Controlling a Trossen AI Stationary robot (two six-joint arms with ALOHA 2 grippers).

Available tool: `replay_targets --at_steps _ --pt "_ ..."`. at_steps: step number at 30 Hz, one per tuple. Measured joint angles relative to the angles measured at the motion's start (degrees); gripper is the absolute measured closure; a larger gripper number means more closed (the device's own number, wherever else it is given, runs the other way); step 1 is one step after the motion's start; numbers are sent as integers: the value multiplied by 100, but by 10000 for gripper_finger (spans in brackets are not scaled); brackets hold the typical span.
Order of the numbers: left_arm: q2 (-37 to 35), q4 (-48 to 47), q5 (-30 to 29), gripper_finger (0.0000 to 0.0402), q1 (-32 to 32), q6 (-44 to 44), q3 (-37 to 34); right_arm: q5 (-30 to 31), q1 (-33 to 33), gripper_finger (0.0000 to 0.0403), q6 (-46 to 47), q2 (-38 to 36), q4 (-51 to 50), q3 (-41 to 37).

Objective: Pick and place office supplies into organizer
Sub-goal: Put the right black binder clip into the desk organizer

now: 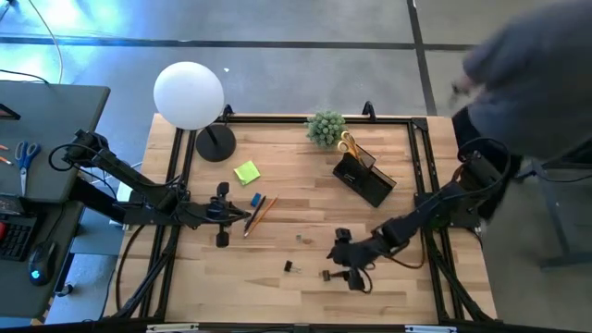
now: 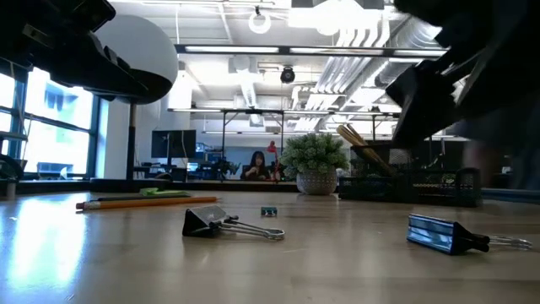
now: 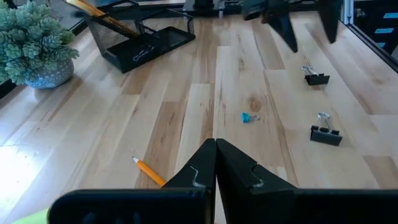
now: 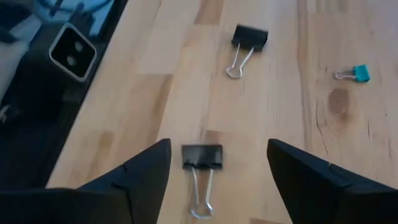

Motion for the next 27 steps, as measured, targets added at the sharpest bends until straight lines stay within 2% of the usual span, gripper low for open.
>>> replay_targets --at_steps 4,8,13,21,27 --pt "-2 26 -244 401 2 23 -2 552 326 143 258 117 278 0" --pt "0 187 -543 401 2 108 -2 705 565 143 468 526 729 4" --pt "-2 405 -573 401 2 142 -2 873 740 143 675 931 930 4" --pt "-2 501 -573 401 2 57 -2 1608 865 144 499 988 957 4" --pt "0 472 -573 401 2 9 -2 1540 863 144 332 1274 1272 4"
